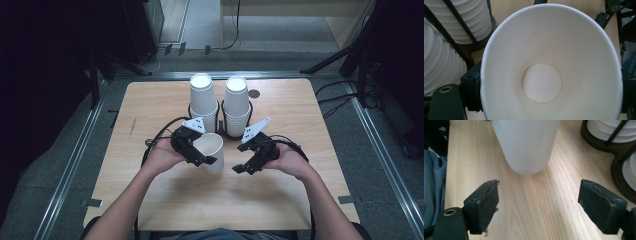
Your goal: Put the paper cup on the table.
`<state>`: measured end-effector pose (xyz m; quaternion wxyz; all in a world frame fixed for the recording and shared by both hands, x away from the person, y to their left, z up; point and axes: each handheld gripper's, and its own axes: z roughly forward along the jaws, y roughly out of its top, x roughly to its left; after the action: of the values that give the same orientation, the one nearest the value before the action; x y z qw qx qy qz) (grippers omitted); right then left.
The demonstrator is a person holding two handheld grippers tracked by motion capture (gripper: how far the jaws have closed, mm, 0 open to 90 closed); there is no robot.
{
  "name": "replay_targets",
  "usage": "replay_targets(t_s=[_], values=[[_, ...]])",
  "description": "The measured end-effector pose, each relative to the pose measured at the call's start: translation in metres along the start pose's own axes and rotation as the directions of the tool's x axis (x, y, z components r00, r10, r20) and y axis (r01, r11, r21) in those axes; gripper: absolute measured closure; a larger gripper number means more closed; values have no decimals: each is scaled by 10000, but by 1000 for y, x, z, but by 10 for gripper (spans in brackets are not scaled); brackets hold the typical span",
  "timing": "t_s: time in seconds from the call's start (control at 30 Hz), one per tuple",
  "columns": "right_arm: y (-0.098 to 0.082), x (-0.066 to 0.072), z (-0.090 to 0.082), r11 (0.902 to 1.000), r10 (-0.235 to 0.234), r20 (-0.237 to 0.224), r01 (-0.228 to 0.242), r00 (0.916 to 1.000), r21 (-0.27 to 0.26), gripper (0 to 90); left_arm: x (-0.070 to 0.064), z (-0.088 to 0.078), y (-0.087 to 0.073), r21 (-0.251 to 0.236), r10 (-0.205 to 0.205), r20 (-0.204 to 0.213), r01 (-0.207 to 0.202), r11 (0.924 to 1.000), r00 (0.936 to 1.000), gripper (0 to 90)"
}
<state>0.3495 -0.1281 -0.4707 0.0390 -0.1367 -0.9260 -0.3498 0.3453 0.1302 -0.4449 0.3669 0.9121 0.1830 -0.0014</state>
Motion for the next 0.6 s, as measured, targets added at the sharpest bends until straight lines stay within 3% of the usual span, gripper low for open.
replay_targets(t_s=[0.17,0.6], values=[[-5,-3,-5,10000,28,326,-29,9995,26,169,3,-5,-5,87,-30,-153,32,10000,9999,121],[-11,-13,-8,9997,51,622,-65,9980,221,169,11,-20,-20,186,-396,-618,408,9990,9973,119]])
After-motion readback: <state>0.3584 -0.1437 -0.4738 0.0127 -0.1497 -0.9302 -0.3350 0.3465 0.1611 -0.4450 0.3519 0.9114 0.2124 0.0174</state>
